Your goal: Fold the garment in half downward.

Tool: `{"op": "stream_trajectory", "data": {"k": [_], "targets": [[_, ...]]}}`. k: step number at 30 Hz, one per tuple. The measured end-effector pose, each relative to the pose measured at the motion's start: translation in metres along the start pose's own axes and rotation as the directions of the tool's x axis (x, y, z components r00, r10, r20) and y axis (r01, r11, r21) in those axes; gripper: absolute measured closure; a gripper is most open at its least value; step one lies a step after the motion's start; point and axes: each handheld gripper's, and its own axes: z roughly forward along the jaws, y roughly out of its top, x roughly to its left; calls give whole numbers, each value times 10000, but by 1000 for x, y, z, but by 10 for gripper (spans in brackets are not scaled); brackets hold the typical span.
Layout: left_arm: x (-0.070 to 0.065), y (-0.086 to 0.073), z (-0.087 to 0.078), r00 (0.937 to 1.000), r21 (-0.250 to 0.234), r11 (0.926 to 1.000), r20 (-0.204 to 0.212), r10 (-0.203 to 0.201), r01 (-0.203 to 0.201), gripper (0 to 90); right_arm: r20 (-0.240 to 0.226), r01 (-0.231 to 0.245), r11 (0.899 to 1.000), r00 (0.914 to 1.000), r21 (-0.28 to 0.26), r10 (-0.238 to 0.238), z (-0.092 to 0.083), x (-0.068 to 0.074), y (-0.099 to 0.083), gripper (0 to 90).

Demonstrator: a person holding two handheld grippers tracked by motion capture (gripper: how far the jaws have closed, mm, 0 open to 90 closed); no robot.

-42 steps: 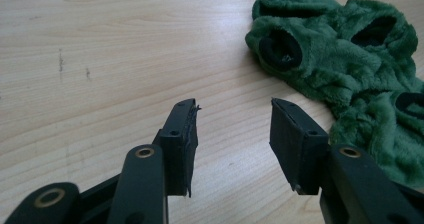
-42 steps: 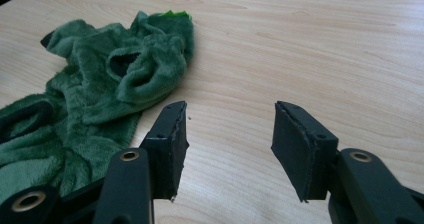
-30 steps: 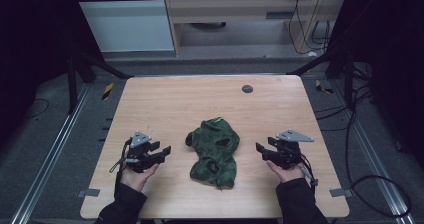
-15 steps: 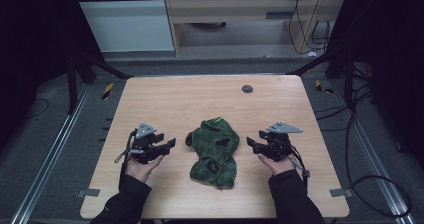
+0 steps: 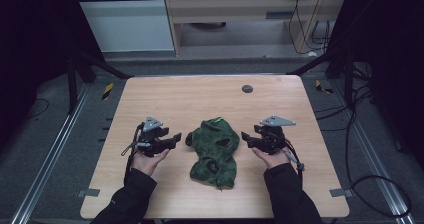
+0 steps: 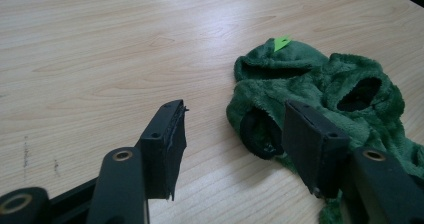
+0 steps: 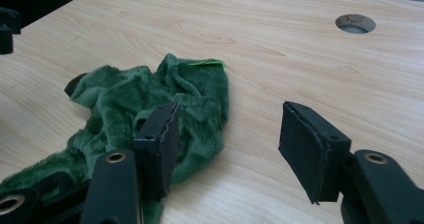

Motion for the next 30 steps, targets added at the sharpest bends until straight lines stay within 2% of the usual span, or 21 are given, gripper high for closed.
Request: {"op": "stream_trajectory", "data": {"k": [6,23,30], "targets": [[-1,4,10,10000,165,9998,23,88,-89,419,-22,46,10000,10000,64,-46,8,1,8,417],[-2,17,35,9997,435,9990,194,122,-130,421,30,3,9996,10000,299,-4,30,-3,14,433],[1,20,43,9995,349,9993,293,114,-124,427,65,45,9990,10000,455,-48,38,-5,15,436]]}}
